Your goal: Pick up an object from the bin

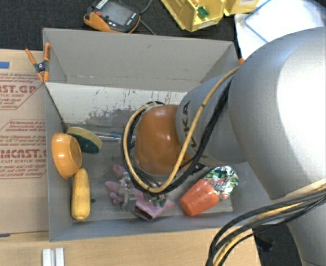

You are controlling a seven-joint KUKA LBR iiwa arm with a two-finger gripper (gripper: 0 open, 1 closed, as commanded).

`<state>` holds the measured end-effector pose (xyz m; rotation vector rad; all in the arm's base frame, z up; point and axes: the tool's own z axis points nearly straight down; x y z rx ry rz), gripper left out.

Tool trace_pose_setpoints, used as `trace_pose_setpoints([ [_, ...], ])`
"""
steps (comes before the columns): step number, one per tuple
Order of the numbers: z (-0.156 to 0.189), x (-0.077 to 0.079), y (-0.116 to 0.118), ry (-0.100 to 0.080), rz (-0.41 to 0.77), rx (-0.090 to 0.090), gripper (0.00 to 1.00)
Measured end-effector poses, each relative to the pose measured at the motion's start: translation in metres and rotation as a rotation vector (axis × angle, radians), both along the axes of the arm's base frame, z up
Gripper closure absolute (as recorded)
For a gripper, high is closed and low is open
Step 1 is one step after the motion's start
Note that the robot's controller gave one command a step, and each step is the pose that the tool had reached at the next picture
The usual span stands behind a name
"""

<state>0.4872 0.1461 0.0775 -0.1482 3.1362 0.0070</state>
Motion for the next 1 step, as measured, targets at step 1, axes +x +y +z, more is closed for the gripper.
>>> trace_pose_setpoints([
  [1,0.0021,-0.0004,0.0001,0.0,0.0,0.0,1.0],
])
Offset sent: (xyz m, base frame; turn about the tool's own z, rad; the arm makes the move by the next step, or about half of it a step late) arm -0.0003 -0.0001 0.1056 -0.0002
